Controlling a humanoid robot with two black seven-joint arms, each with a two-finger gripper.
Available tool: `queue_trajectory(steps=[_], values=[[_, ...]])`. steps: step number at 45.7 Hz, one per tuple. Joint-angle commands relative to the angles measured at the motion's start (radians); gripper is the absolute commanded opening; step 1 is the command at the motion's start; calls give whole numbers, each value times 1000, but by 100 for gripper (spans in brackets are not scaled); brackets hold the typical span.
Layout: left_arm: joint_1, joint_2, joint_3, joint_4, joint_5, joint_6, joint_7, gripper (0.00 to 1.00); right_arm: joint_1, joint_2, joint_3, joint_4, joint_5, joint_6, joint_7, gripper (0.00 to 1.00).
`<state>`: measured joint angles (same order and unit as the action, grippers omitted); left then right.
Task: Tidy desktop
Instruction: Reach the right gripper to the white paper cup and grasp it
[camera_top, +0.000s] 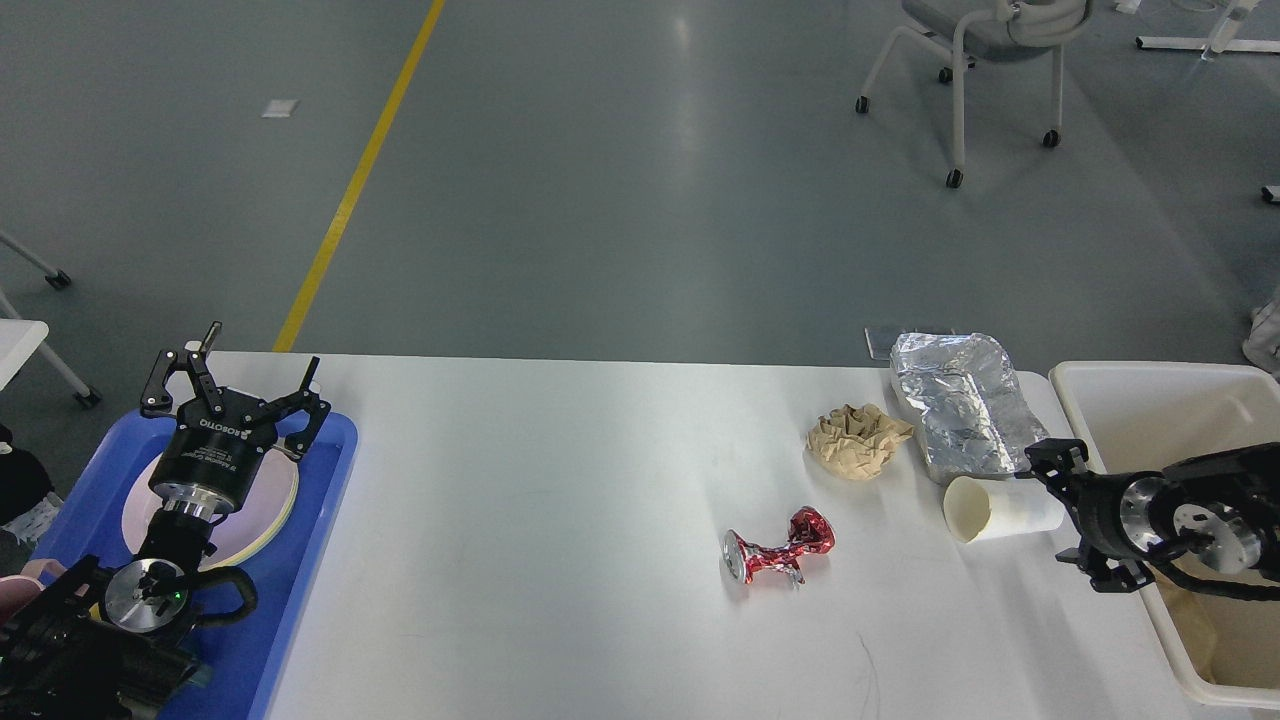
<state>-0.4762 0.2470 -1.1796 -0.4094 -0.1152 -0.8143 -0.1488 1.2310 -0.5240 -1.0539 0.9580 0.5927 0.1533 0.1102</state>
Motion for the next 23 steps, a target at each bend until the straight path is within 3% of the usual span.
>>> queue_trajectory(steps=[1,23], values=[[1,0,0,0,0,0,0,98,-82,1,75,-58,73,-1,-3,100],[-1,0,0,0,0,0,0,98,-191,22,242,-177,81,-46,-4,100]])
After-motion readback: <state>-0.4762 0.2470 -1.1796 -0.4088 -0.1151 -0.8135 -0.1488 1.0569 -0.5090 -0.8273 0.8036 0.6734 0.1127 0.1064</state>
